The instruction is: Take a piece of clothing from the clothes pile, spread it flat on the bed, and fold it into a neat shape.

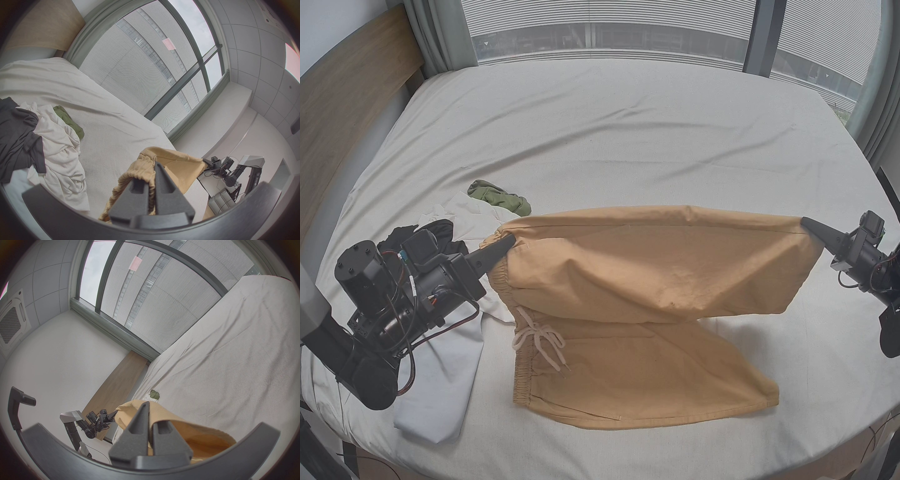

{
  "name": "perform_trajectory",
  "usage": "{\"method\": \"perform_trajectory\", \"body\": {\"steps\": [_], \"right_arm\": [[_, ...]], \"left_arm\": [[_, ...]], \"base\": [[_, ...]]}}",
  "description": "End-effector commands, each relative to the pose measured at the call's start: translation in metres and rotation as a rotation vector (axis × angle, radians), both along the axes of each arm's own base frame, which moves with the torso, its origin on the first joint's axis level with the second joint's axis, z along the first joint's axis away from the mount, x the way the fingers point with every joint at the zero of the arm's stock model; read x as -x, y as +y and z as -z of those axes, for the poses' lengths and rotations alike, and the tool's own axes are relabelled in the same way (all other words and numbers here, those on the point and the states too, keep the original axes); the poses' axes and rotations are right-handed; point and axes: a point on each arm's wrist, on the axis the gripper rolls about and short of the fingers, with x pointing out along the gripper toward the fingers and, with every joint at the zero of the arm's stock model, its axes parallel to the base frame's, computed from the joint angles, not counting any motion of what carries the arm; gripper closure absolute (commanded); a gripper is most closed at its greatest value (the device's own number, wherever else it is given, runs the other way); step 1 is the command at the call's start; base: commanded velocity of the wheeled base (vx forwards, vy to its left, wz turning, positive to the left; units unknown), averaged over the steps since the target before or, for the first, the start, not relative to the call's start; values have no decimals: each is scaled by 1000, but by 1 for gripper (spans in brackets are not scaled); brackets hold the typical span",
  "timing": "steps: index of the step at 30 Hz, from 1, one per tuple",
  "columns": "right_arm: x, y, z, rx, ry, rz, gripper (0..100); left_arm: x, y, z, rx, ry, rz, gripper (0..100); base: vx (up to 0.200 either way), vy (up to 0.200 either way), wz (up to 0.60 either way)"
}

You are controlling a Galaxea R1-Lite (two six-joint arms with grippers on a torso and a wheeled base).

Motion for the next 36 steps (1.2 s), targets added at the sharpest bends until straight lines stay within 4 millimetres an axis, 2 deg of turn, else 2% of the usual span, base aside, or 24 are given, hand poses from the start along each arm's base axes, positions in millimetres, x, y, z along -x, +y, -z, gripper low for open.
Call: {"method": "perform_trajectory", "body": {"steps": [1, 9, 18, 28, 36], "right_arm": [[-12, -2, 3, -1, 2, 4, 100], [-34, -6, 6, -14, 8, 2, 100], [-60, -8, 4, -66, 25, -17, 100], [-88, -9, 19, -68, 39, -23, 100], [-109, -5, 24, -66, 18, -42, 100]], "left_arm": [[-11, -3, 6, -2, 7, -10, 100], [-29, -7, 6, 7, -16, -25, 100], [-50, -10, 21, -3, 4, -53, 100], [-92, -8, 31, 25, -32, -164, 100], [-111, -12, 46, 27, -29, -168, 100]], "base": [[0, 0, 0], [0, 0, 0], [0, 0, 0], [0, 0, 0], [0, 0, 0]]}}
